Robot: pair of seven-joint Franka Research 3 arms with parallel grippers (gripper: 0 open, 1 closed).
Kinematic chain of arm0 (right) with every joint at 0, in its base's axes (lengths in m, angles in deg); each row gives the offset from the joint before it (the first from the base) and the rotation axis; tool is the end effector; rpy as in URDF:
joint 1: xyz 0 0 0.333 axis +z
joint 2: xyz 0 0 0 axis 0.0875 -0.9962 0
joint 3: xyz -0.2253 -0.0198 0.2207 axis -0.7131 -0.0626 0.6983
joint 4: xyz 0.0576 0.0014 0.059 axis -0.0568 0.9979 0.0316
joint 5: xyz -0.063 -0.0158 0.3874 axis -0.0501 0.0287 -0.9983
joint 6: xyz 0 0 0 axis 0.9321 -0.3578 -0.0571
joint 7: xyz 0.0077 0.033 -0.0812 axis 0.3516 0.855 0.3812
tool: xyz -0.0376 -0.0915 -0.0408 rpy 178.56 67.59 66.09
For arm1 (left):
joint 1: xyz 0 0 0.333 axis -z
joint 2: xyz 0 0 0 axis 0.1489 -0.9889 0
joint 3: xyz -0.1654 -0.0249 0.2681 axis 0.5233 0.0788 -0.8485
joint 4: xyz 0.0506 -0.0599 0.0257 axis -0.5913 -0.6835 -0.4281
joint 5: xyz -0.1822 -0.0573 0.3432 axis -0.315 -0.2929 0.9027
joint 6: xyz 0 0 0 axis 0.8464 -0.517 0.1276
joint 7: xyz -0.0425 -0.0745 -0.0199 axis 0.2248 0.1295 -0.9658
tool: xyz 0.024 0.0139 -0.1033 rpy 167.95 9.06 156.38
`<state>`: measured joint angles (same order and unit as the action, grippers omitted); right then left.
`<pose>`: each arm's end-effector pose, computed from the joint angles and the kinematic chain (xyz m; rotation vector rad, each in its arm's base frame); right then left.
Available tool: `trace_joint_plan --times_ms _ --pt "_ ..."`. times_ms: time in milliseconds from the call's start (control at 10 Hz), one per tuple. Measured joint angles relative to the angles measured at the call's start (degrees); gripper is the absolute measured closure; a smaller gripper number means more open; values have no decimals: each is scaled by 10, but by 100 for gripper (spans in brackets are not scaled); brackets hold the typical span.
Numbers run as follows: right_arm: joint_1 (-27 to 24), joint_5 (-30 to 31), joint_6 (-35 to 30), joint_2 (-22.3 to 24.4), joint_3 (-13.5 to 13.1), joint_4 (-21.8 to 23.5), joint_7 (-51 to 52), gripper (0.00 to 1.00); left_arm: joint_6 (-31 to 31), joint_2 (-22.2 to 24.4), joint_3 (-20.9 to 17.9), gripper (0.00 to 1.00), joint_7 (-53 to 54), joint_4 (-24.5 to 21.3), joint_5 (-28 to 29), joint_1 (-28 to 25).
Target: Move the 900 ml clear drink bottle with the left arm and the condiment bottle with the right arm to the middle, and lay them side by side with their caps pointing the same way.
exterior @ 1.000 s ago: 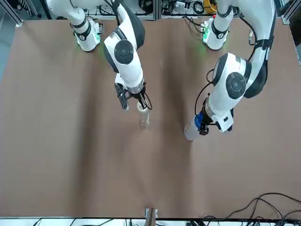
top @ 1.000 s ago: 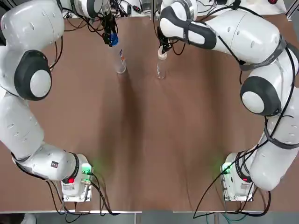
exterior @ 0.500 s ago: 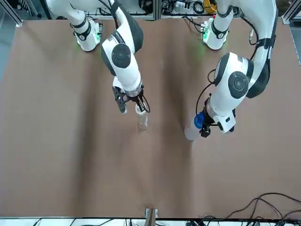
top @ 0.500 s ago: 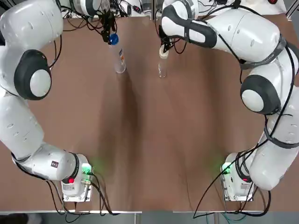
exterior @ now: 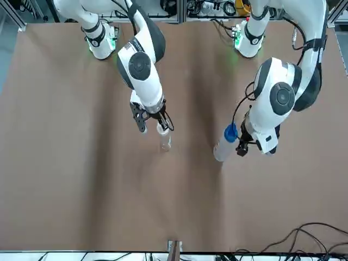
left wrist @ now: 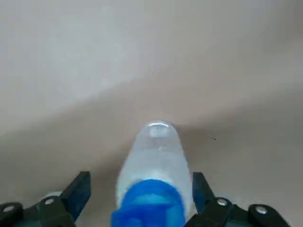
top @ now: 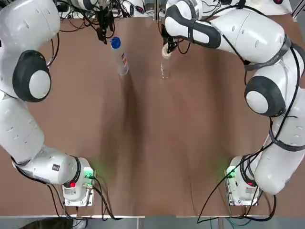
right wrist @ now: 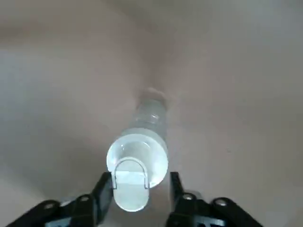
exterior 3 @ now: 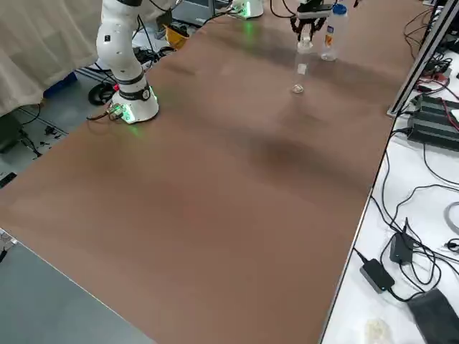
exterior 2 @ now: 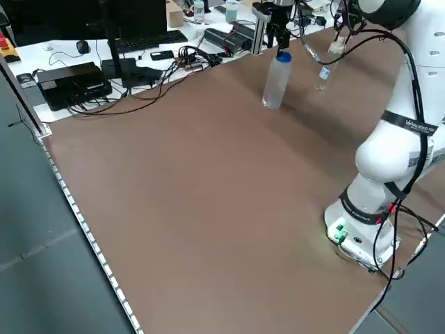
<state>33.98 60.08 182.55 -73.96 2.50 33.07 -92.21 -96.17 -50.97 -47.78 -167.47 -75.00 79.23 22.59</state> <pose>0.5467 0.4501 0.4208 -2.6309 1.5032 0.0797 0.6115 -0.2166 0.4293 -2.6120 -1.6677 0.0896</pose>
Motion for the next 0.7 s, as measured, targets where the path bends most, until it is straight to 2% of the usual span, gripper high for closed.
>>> trace_joint_plan --times_ms 100,200,400,500,700 --pt "0 0 0 0 0 -1 3 36 24 3 0 4 41 7 1 -8" --pt "0 0 0 0 0 -1 3 28 39 7 -1 0 91 10 1 -17" --pt "0 0 0 0 1 -2 7 15 49 12 -1 0 224 11 9 -26" --pt "0 0 0 0 1 -3 18 7 49 14 0 0 281 11 19 -26" --pt "-1 0 -1 0 0 -7 40 1 7 17 5 0 342 13 51 -20"
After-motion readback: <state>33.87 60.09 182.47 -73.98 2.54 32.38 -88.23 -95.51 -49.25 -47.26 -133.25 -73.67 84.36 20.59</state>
